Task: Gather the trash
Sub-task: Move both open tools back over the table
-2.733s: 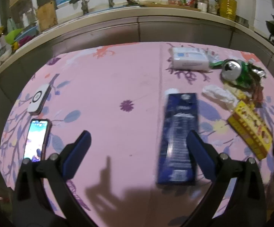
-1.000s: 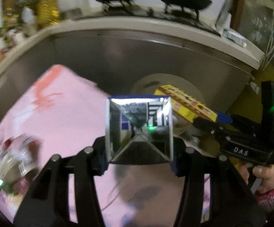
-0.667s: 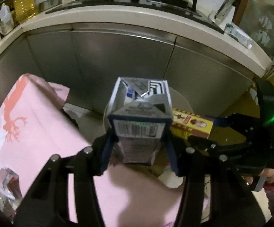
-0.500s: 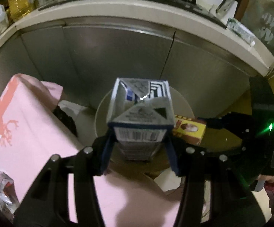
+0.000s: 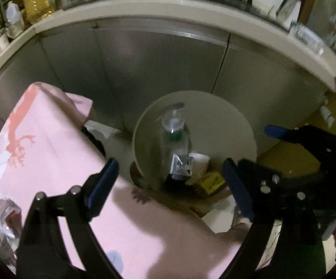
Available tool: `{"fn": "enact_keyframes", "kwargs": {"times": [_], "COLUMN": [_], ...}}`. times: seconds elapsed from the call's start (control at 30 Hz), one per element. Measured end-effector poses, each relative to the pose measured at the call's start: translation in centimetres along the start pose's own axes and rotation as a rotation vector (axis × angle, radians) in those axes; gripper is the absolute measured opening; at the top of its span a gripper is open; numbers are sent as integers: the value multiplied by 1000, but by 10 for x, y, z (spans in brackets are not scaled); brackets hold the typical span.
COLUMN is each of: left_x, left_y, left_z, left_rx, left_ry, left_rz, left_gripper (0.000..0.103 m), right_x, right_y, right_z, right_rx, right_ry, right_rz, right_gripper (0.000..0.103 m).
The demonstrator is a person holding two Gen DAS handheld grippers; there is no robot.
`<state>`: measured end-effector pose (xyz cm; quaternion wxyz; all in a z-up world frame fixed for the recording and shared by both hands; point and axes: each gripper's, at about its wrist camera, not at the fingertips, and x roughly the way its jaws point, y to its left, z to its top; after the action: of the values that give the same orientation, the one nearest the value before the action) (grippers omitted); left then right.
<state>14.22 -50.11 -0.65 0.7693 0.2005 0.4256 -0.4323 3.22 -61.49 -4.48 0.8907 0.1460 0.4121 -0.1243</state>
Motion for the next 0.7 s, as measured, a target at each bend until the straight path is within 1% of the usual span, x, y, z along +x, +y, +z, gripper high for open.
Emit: {"fn": "enact_keyframes", "kwargs": {"times": [0.03,0.13,0.23,0.33,0.37,0.5,0.7], "left_x": [-14,-44,-79,-103,-112,-142,-180], "left_y": [3,12,26,40,47,76,129], "left_z": [-6,-22,-51,-76,-89,-138,-216], "left_rx": [-12,-36,-58,-84,-94,-140,-256], "left_ry": [-26,-77,-138,-159,-167,-191,-201], "left_rz": [-10,-26,-6,16,31,94,188], "left_gripper": [87,87,87,87,87,87,87], "right_x": [-7,-19,-31,-35,-36,-35,-23], "right_y": [-1,2,15,35,43,88,166], "right_z": [-1,0,-4,-4,-5,-10,-21], "right_rx": [33,88,115,120,120,92,-2], "right_ry": [-26,-69,-110,-135,-139,-129,-94], "right_rz": [21,72,121,172,189,269,339], "right_gripper": [74,74,74,74,74,74,74]}}
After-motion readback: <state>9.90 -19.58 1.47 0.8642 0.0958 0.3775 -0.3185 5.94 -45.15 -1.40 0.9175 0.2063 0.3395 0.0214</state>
